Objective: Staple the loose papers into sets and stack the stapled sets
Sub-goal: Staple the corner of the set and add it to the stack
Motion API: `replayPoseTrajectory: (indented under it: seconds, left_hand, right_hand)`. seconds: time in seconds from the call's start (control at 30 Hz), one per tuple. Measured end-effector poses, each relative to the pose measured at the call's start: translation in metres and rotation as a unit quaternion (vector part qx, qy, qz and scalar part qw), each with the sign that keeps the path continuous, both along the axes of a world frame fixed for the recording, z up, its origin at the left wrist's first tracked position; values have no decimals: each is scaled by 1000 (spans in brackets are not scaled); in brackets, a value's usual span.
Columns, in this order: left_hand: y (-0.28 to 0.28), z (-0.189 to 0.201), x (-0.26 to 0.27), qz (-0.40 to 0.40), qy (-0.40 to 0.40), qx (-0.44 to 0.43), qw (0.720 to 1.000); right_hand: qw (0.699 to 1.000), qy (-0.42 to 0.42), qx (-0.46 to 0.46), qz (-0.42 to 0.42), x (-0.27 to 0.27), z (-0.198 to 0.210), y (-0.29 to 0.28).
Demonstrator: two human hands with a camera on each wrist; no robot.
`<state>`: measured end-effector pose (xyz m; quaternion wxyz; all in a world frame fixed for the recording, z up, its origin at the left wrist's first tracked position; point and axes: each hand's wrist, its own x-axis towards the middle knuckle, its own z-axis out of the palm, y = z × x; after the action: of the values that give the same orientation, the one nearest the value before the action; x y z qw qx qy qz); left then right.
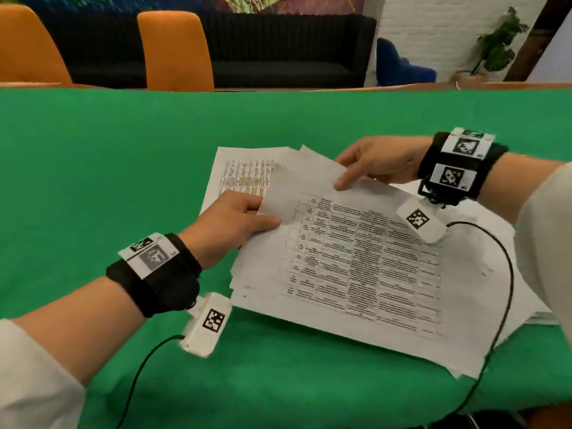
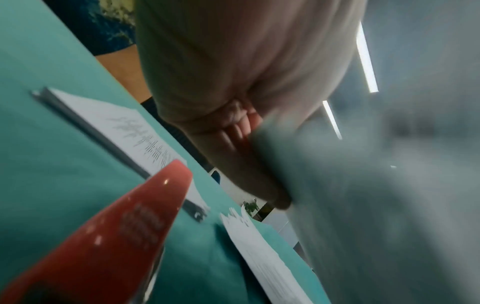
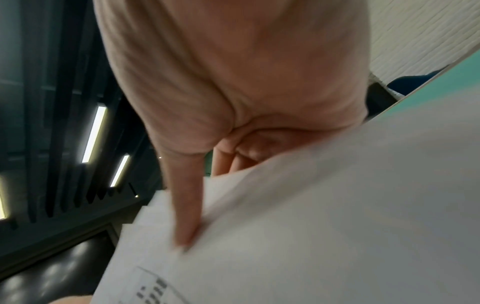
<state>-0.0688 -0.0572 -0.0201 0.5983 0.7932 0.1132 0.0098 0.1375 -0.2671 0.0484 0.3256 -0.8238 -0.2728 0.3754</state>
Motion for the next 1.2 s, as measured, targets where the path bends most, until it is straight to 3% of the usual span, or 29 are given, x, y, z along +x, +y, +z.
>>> replayPoseTrajectory:
  seconds: [0.13,0.27,0.33,0.4,0.47,0.53,0.6,0.7,0.9,1.03,1.2]
  left_hand:
    - [-3,-10,0,14,20,19,1000]
    - [2,-8,12,51,-29,191,980]
    - [10,-3,18,85,-44,335,937]
    - [15,-5,23,59,36,464,883]
    - [14,-14,26,-3,146,518,843]
    - [9,-23,28,-39,194,510,837]
    - [13,-23,29,-43,200,478,854]
    - [30,-12,24,-48,235,451,860]
    - [58,1,-6,-84,302,436,843]
    - [55,0,-16,-113,302,437,840]
    - [53,19,-14,-110,244,501,823]
  right_hand:
    - [996,23,-75,47,1,-10,0]
    - [991,-15,-115,61,7,-15,-6]
    - [984,-30,-155,81,8,-16,-9]
    - [976,-44,-190,97,7,-20,-7]
    - [969,-65,-213,108,2,-27,0]
    - [966,-77,-220,110,-5,-33,8]
    - [966,-98,-216,107,-10,-41,18]
    - [954,-193,-207,102,-18,-58,30]
    - [944,-285,-113,121,-39,-81,41]
    - [968,-208,-90,110,-47,-83,38]
    - [973,-164,-98,133,-46,-85,41]
